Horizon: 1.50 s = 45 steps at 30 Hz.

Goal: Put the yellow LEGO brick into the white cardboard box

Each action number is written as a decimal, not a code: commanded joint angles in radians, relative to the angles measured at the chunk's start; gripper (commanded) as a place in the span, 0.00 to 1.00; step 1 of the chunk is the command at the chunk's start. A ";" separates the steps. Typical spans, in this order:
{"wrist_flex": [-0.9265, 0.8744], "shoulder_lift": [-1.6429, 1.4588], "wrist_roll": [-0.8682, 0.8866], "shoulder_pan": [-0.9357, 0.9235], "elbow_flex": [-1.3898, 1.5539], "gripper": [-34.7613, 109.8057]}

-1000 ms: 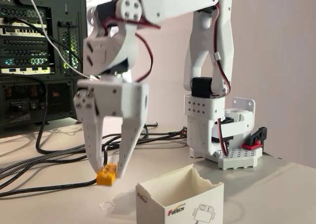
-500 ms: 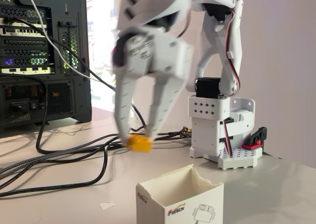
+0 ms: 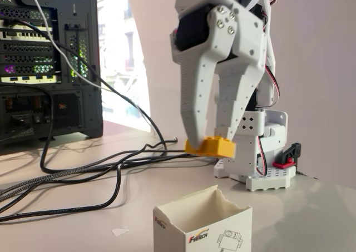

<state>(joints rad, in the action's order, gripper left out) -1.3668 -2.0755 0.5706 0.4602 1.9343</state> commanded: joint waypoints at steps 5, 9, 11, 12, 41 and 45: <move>0.008 -0.095 0.037 0.011 0.014 0.27; 0.008 -0.104 0.046 0.009 0.029 0.33; 0.008 -0.112 0.044 0.009 0.032 0.33; 0.006 -0.114 0.043 0.008 0.034 0.33; 0.190 -0.640 -0.607 -0.308 0.577 0.18; 0.222 -0.741 -0.617 -0.364 0.673 0.18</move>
<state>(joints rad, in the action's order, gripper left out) -1.1842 -2.6661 -0.0015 0.1641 2.5479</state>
